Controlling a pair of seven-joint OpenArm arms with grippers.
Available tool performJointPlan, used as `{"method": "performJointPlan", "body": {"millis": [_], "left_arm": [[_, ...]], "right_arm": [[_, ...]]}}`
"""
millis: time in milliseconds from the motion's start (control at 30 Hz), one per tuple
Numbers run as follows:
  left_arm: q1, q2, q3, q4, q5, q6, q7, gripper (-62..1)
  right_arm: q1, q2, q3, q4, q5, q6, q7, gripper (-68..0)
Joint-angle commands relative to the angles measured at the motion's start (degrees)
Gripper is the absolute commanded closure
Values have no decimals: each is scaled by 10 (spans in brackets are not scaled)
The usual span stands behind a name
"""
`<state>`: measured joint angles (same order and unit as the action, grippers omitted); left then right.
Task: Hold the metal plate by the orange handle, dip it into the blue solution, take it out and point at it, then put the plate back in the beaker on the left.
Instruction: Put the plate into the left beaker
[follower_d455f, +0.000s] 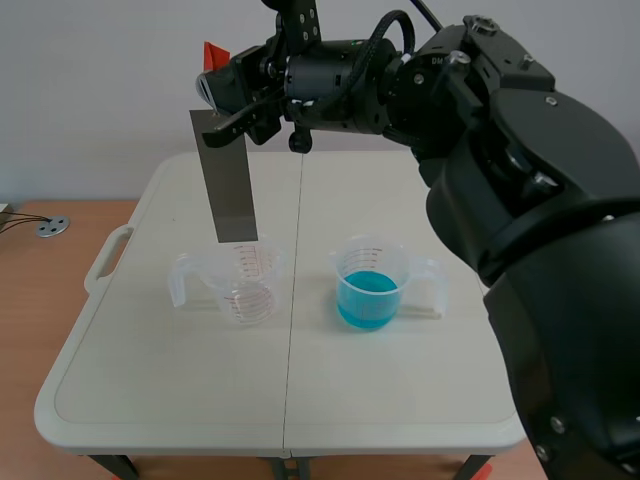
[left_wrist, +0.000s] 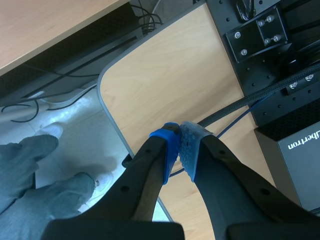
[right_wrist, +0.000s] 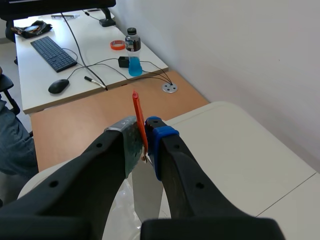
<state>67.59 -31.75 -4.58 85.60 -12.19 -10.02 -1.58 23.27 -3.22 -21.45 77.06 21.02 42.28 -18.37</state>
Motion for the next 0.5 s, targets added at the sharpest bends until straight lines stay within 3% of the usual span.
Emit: {"method": "performJointPlan", "body": {"millis": [0, 467], "left_arm": [[0, -2, 1, 3, -2, 0, -3, -18], [-1, -2, 1, 3, -2, 0, -5, -18]], "right_arm": [[15, -3, -1, 0, 10, 4, 15, -15], [15, -3, -15, -31, -3, 4, 29, -15]]}}
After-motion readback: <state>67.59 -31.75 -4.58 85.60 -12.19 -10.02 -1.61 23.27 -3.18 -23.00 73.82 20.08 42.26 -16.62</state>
